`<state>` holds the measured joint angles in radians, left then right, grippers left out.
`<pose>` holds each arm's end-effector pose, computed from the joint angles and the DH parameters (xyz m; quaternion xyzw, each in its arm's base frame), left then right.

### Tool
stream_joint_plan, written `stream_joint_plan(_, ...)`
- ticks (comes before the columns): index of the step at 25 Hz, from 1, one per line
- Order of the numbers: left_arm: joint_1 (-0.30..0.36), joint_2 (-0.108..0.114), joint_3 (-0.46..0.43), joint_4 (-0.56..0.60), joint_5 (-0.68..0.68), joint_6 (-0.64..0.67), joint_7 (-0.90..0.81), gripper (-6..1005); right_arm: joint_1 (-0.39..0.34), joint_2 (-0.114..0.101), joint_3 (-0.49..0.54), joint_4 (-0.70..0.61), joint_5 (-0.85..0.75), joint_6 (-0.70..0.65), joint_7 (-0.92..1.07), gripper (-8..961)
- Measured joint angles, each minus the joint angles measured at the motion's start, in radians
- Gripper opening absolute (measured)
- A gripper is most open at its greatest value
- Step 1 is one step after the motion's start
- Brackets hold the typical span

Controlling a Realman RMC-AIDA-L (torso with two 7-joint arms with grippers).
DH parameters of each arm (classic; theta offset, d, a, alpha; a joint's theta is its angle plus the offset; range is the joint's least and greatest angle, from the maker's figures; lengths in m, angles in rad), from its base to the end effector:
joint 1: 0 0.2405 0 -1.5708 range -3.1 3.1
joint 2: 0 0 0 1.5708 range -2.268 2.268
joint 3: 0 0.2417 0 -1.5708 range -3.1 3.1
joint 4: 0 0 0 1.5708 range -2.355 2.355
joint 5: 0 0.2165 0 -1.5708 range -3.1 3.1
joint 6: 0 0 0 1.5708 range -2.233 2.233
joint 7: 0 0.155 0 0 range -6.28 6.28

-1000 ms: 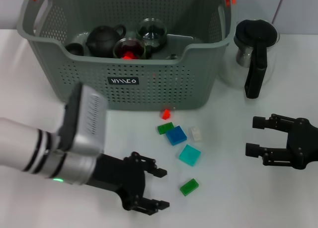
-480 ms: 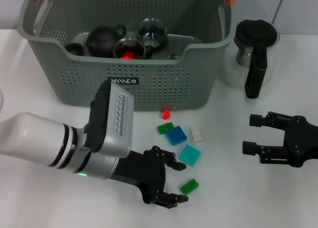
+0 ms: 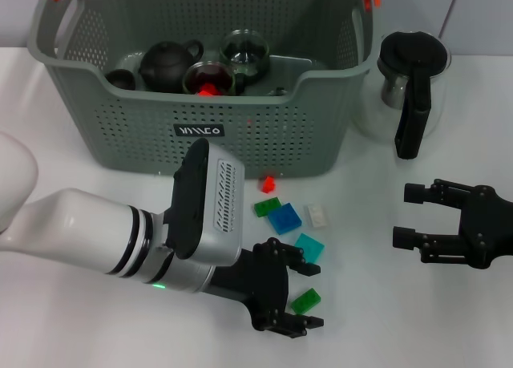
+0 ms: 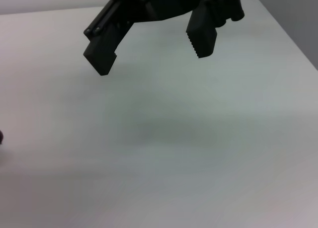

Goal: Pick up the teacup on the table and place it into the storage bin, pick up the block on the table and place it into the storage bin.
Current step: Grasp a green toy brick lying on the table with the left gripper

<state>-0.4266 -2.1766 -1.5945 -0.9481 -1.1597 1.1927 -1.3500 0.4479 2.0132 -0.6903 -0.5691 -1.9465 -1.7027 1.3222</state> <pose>-0.1899 0.2970 -0.1195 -0.9977 0.0328 -0.0471 0.0365 0.2746 0.2953 0.0116 -0.9291 0.2274 0.2770 0.0909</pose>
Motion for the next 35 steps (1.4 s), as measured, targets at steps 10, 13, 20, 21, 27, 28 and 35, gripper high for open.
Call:
stream_joint_plan(10,-0.004,0.000,0.045,0.023,-0.005,-0.087,0.002,685,0.000,-0.001,0.000,0.000,0.000,0.000,-0.001,911)
stream_joint_plan(13,-0.004,0.000,0.047,0.024,-0.005,-0.102,0.002,685,0.000,-0.001,0.000,0.000,0.000,0.001,-0.002,911)
stream_joint_plan(20,-0.005,0.004,0.037,0.025,-0.005,-0.127,-0.004,681,-0.003,-0.003,0.000,0.000,0.003,0.002,-0.002,911)
stream_joint_plan(21,-0.005,0.004,0.037,0.025,-0.005,-0.133,-0.004,680,-0.004,-0.003,0.000,0.000,0.003,0.002,-0.002,911)
stream_joint_plan(27,0.000,0.006,0.024,0.016,-0.005,-0.143,-0.006,675,-0.007,-0.005,0.000,0.000,0.005,0.002,-0.002,911)
stream_joint_plan(28,0.000,0.006,0.018,0.015,-0.005,-0.140,-0.007,669,-0.007,-0.005,0.000,0.000,0.006,0.002,-0.002,911)
stream_joint_plan(35,0.004,0.007,-0.002,0.022,-0.005,-0.083,-0.011,626,-0.009,-0.005,0.003,0.000,0.006,0.002,-0.002,912)
